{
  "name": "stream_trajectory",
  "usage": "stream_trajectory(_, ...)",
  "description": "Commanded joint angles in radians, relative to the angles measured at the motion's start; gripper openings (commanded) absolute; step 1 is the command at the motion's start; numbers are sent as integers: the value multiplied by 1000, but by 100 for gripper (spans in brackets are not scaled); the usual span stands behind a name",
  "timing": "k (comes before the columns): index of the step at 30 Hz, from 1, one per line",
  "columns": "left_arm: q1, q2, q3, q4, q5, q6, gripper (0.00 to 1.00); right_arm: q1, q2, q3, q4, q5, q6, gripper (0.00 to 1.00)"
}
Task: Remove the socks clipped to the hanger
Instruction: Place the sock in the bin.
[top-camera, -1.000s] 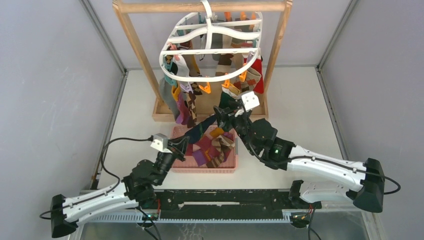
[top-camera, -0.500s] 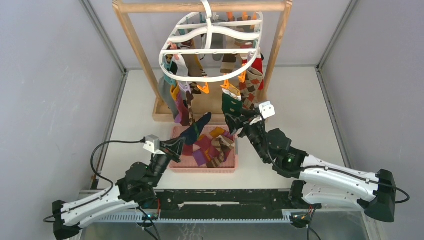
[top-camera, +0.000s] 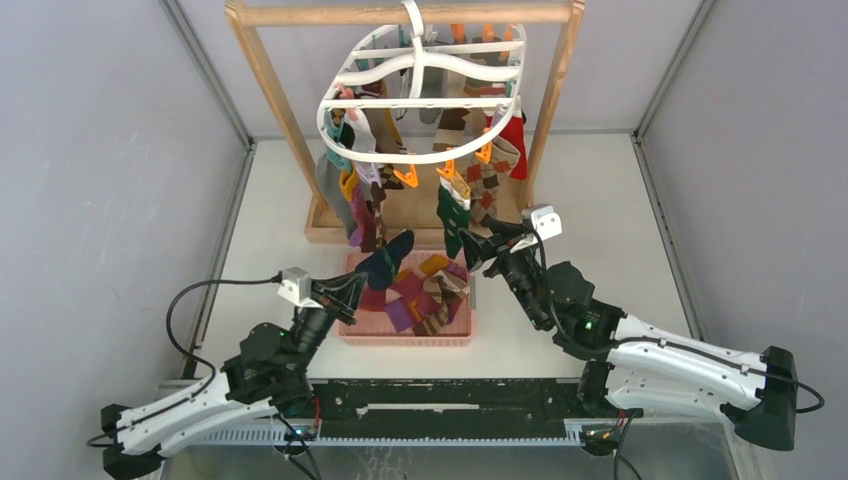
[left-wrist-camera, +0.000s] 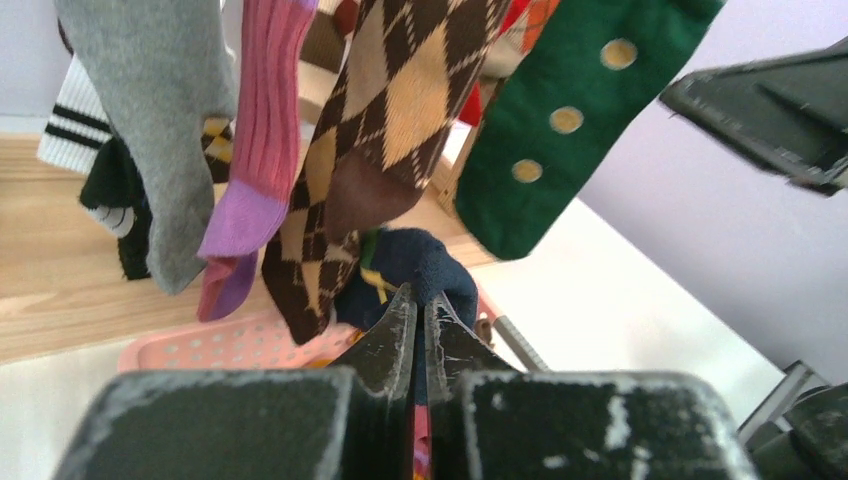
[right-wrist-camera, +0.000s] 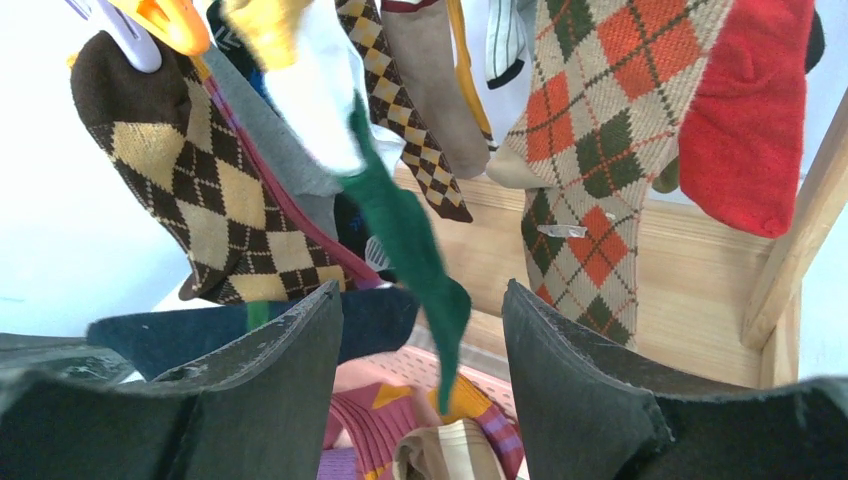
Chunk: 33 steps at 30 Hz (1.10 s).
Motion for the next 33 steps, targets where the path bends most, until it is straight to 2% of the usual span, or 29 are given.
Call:
stream_trajectory(1,3,-26,99,-9,66,-16,4,-11,-33,-5,15,9,17,67)
stream_trajectory(7,3,-9,112,-22,101,-30,5,-27,-39,-14,11,1,25,67)
stream_trajectory(11,2,54,132,-55,34,-37,6,-31,-38,-19,5,-8,32,67)
stream_trajectory(16,5,189,106,-22,-99,-51,7,-36,-40,-35,5,-25,44,67)
stream_trajectory(21,18,412,84,77,-178,-69,9,-35,-29,-35,-4,-64,49,67)
stream_trajectory(23,36,497,76,114,-169,-83,19,-29,-31,-35,-14,-78,50,67)
stream_trajectory(25,58,572,62,150,-150,-99,41,-18,-37,-35,-28,-85,46,67)
stream_trajectory(28,90,661,40,205,-119,-118,68,8,-52,-35,-52,-65,41,67)
stream_trajectory(33,99,719,31,229,-113,-129,89,71,-79,-35,-81,-19,22,67)
